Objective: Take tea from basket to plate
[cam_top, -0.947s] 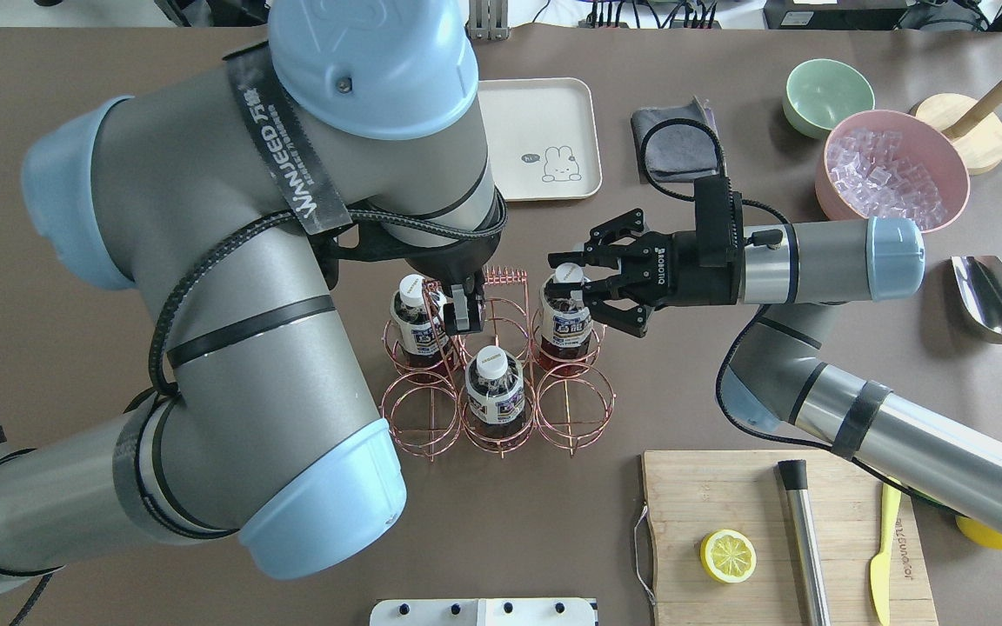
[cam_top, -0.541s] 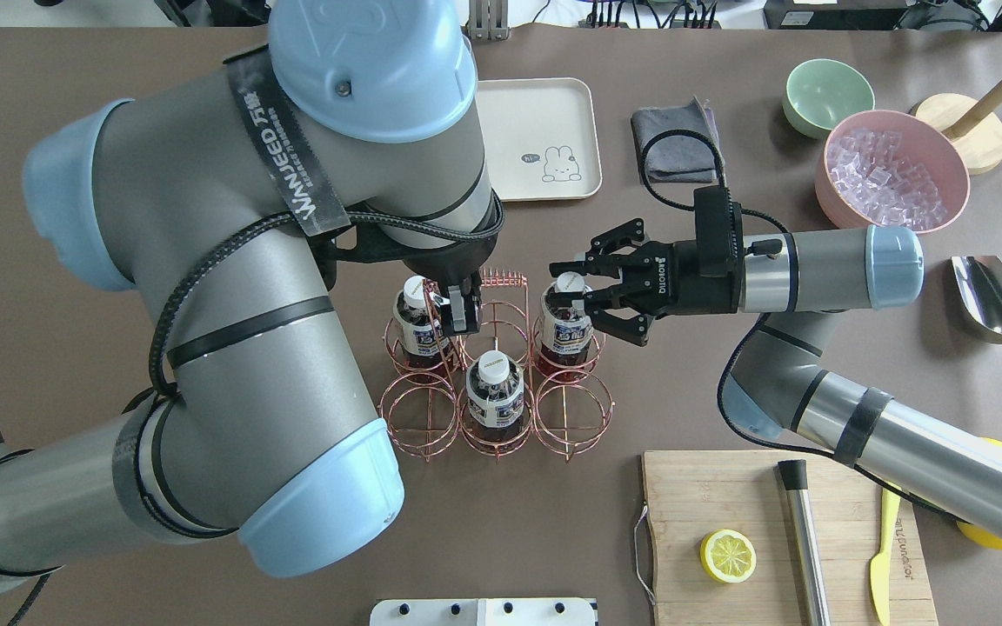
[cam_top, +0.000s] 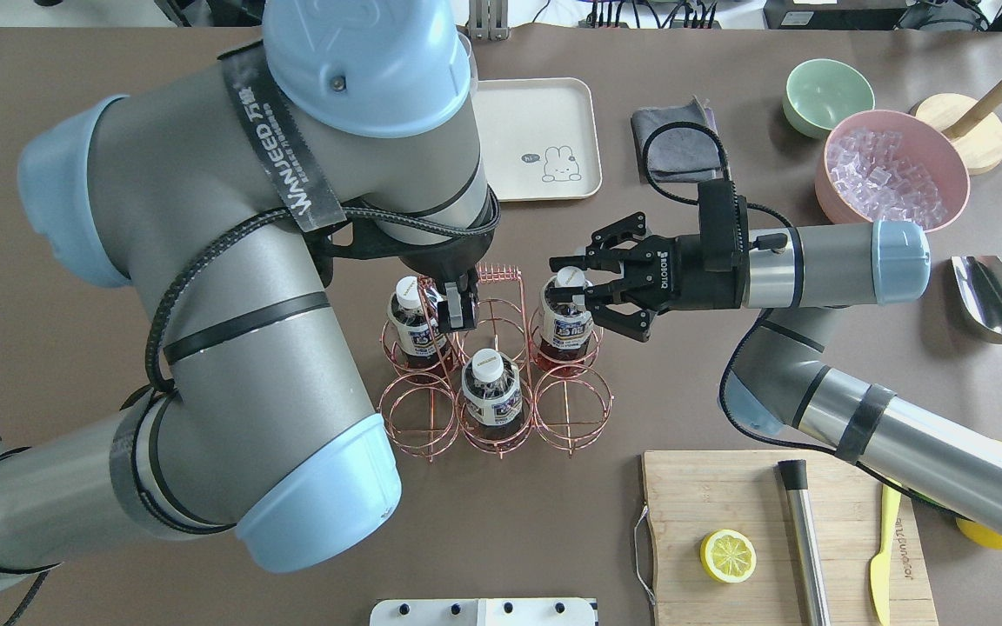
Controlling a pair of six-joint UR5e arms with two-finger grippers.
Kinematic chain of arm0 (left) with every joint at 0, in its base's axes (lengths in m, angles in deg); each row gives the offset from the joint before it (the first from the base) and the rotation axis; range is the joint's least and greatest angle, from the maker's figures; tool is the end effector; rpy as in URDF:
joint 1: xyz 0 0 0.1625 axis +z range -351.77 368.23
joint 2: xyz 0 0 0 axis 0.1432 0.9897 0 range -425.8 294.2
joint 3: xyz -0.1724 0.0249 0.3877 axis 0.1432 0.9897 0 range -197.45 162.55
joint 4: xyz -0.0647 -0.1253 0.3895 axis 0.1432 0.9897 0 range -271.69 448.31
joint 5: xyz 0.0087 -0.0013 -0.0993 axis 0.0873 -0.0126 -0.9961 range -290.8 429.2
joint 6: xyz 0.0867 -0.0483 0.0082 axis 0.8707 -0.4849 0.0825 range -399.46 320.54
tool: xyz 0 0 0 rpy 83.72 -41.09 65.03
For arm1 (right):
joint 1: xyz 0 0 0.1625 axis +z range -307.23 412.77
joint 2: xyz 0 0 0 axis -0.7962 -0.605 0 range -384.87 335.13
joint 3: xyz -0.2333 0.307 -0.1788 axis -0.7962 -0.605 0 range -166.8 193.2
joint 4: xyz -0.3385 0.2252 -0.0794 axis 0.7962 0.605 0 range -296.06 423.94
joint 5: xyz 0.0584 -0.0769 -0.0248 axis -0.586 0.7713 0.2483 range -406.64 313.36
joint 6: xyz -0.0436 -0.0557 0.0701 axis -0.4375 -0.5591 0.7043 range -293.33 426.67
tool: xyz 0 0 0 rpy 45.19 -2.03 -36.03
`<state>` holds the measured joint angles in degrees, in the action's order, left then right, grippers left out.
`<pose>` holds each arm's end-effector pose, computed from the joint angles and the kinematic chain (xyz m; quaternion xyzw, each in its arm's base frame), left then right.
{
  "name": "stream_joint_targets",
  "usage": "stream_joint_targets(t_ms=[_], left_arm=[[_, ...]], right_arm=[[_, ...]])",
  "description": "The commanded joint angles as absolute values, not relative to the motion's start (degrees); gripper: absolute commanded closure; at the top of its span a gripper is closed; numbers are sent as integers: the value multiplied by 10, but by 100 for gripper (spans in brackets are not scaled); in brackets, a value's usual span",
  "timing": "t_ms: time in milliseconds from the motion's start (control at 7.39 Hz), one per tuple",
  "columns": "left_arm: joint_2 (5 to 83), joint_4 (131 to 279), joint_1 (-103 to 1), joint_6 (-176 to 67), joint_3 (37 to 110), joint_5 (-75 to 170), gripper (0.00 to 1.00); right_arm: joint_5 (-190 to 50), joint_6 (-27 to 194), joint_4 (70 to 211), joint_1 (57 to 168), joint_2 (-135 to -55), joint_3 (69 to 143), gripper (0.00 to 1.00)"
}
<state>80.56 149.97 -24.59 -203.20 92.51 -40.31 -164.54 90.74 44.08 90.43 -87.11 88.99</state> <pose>0.4357 -0.4002 0.0056 -0.2850 0.3213 -0.6806 0.5936 -0.4203 -0.4339 0.3149 0.6008 -0.6184 -0.3182 0.3942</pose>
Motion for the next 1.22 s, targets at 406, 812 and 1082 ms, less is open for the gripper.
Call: stream_joint_targets(t_ms=[406,812,1082], left_arm=[[805,1498,-250,-2032,921,-403,100],[805,1498,-252,-2032,920,-403,100],[804,1498,-253,-2032,920,-404,100]], right_arm=[[-1650,947,515,961,-866,979,100],[-1651,988,551,995,-867,1037,100],[-1648,996,551,1039,-867,1042,100]])
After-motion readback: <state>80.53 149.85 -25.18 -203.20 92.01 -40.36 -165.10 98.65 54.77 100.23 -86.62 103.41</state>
